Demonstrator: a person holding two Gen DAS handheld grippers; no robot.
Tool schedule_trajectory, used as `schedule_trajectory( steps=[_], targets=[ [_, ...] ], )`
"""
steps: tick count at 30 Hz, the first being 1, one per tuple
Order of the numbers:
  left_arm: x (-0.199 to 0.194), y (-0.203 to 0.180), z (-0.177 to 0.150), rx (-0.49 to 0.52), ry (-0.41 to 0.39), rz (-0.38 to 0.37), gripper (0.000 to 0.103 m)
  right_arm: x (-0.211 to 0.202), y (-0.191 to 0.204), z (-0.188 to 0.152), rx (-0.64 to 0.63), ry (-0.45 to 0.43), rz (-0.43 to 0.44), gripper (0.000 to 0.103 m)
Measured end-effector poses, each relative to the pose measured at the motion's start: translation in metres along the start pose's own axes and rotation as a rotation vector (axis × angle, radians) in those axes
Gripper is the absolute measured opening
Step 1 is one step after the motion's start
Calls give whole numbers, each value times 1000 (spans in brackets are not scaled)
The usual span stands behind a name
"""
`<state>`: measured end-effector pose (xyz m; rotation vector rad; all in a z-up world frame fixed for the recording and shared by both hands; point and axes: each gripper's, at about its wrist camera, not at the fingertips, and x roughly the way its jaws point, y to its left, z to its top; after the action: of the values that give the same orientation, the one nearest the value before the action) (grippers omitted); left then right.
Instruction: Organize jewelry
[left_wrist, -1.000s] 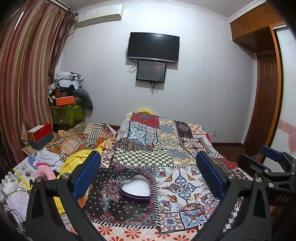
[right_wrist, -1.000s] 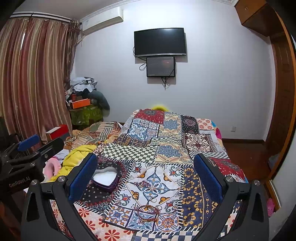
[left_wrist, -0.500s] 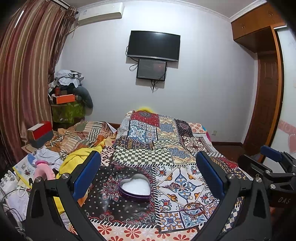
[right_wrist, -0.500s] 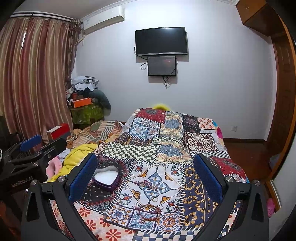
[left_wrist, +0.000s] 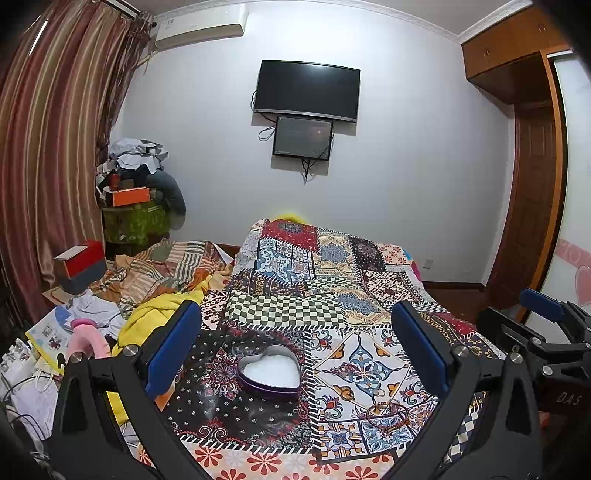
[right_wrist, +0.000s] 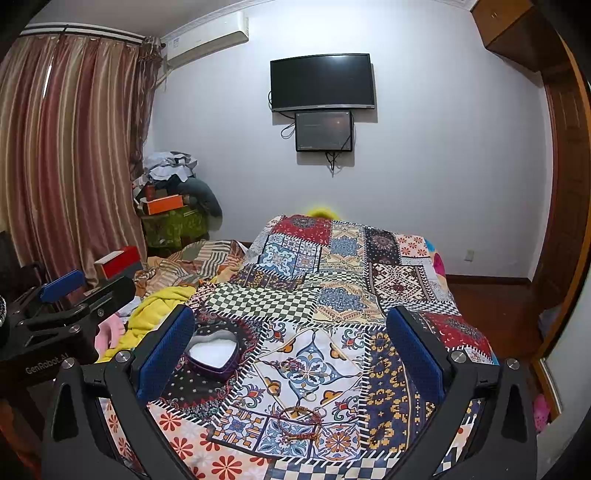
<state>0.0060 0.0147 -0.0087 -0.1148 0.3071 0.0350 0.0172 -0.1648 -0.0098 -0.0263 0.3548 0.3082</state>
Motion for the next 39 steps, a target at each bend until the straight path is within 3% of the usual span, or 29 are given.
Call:
schedule_trajectory(
  steps=[24,33,39],
  targets=[
    [5,-1,-2,6,9,9,103,8,-10,-2,20,29,3,103],
    [30,-4,-10,7,52,9,103,28,-21,-12,35,83,-11,103],
    [58,1,-20,-12,121,13,103,51,-31,-23,42,147,-27,103]
  ],
)
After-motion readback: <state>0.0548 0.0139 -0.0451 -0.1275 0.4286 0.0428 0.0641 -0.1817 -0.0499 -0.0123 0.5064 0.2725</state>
